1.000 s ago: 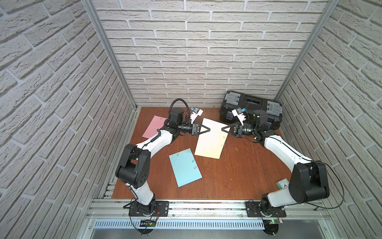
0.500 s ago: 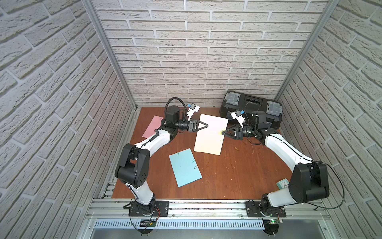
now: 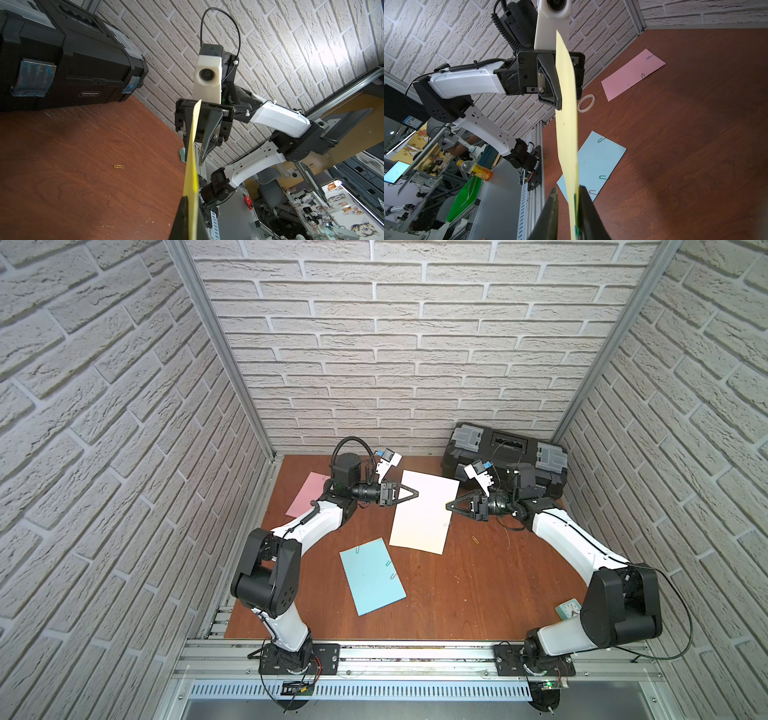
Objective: Unclip the paperclips from the documents
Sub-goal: Adjust the document, then remove the paper clip from the document.
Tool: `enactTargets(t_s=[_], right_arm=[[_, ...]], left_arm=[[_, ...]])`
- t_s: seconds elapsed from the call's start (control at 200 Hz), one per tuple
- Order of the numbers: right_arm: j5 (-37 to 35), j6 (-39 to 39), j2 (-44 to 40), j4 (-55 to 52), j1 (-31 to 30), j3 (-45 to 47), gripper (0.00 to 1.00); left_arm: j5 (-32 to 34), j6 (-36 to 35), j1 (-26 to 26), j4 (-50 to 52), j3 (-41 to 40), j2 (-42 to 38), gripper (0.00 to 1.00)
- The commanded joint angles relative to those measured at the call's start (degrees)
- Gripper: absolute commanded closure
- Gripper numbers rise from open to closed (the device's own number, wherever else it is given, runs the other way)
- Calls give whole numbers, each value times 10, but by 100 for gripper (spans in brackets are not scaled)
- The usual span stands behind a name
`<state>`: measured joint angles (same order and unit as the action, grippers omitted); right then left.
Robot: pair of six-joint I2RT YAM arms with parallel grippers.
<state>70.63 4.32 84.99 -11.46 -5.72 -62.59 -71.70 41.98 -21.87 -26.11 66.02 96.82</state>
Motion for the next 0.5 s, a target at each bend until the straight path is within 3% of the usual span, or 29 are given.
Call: enactTargets(t_s=[0.0, 0.25, 0.495], right_arm=[[14, 4, 3, 19, 3, 1, 87], [12, -2, 3, 10, 5, 1, 94], [9, -9, 6, -2, 6, 0, 95]], left_arm=[[-12, -13, 2, -17, -8, -18, 100], [-11, -26, 6, -2, -10, -23, 100], [-8, -44, 9, 17, -13, -29, 100]])
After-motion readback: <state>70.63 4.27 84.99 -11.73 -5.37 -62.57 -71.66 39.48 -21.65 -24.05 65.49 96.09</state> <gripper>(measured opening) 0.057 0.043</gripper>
